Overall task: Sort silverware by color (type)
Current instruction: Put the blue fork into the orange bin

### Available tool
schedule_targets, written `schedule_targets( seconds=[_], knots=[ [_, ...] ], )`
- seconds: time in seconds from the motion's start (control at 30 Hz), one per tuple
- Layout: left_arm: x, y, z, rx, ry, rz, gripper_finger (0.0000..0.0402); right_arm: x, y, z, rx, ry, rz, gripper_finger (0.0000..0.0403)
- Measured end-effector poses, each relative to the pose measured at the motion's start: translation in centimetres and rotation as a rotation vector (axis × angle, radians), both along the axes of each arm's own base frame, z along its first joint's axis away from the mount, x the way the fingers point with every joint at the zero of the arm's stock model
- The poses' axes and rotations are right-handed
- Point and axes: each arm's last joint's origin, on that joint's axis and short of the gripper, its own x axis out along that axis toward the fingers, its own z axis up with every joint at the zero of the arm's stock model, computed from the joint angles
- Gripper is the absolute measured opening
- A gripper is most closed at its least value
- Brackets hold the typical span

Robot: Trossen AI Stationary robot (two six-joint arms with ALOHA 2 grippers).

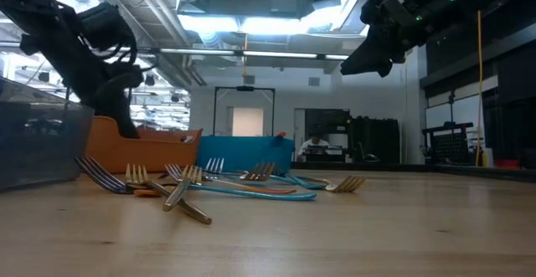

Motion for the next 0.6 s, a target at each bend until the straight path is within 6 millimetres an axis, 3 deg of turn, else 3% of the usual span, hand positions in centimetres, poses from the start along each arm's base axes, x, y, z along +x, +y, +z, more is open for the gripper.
schedule_targets(
  seconds=[0.2, 0.6],
  knots=[
    [-0.78, -0.15, -0.6, -0.029, 0.098, 0.015, 0.0011, 0.0, 0.0, 0.0, 0.0, 0.0, 0.0, 0.0092],
    [-0.78, -0.1, -0.58, 0.025, 0.134, -0.044, 0.0043, 0.0, 0.0, 0.0, 0.0, 0.0, 0.0, 0.0092]
  ],
)
